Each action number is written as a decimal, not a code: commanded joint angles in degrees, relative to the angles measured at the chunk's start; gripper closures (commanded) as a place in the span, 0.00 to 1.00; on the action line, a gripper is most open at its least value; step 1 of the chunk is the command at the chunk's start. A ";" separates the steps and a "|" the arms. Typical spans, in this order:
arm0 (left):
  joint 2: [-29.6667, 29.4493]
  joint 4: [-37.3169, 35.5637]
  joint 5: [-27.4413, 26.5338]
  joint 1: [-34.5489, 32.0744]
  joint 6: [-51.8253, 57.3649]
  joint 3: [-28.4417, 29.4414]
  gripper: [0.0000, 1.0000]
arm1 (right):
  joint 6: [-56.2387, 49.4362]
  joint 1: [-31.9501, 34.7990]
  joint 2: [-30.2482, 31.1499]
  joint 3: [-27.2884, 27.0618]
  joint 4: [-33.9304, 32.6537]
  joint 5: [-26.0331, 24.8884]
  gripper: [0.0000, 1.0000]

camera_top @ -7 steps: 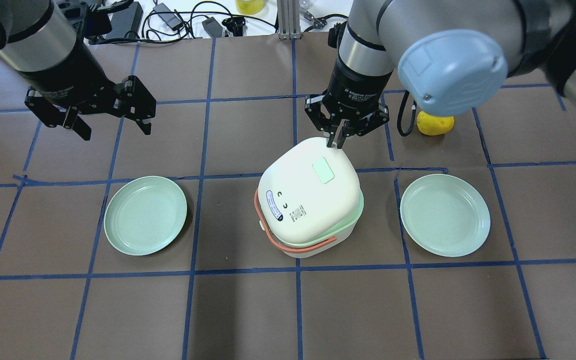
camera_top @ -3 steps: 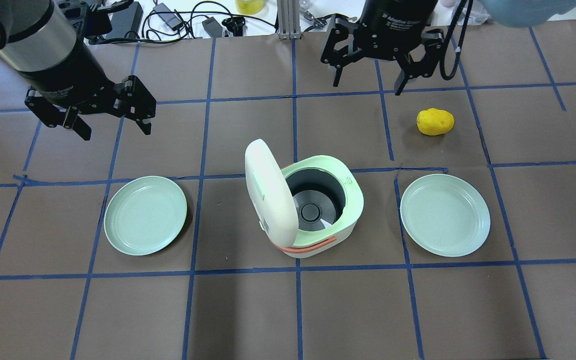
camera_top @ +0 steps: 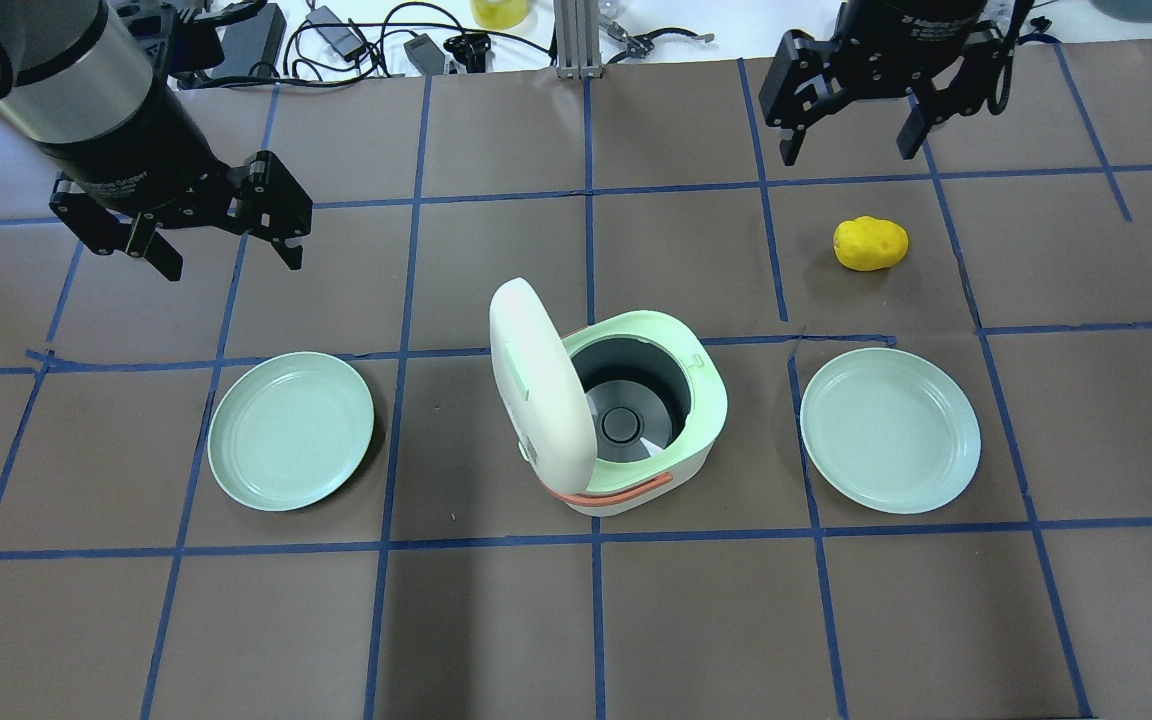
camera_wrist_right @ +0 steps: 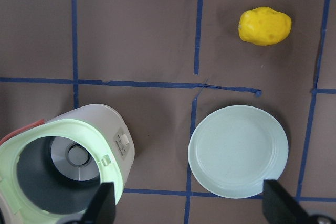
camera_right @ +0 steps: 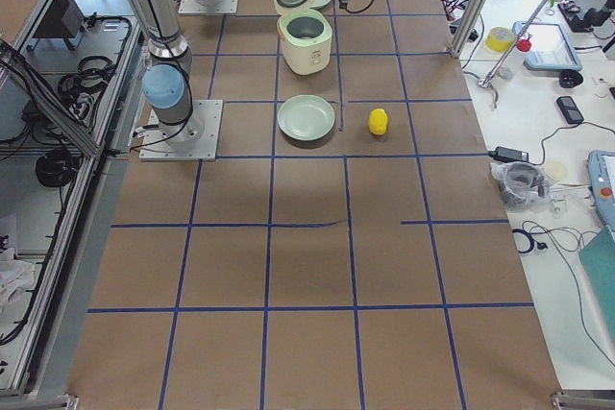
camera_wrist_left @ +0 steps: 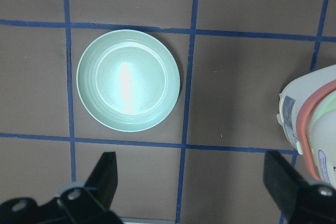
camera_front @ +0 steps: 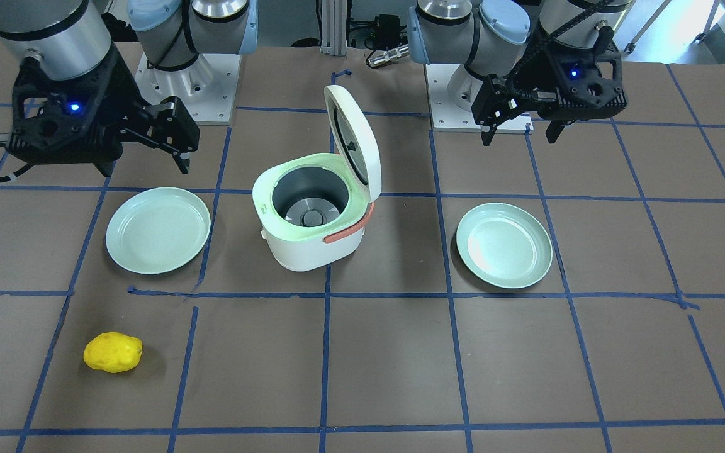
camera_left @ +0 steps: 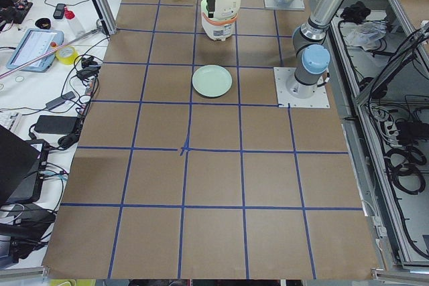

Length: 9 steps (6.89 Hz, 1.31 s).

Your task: Press rice cooker button

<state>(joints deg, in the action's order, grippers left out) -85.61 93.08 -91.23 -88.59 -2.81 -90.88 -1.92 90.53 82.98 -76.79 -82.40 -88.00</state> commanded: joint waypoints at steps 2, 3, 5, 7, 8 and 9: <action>-0.09 0.00 0.00 0.00 0.00 0.00 0.00 | -0.98 -2.20 0.95 -2.13 -0.22 -4.71 0.00; 0.00 0.00 0.00 0.00 0.00 0.00 0.00 | -0.46 -2.11 2.35 -3.71 -0.22 -4.11 0.00; 0.00 0.00 0.00 0.00 0.00 0.00 0.00 | -0.63 -1.93 3.50 -4.51 -0.22 -4.11 0.00; 0.00 0.00 0.00 0.00 0.00 0.00 0.00 | -0.54 -1.84 3.77 -4.51 -0.05 -3.85 0.00; 0.00 0.00 0.00 0.00 0.00 0.00 0.00 | -0.54 -1.84 3.77 -4.51 -0.04 -3.58 0.00; 0.00 0.00 0.00 0.00 0.00 0.00 0.00 | -0.54 -1.93 3.77 -4.51 -0.04 -3.41 0.00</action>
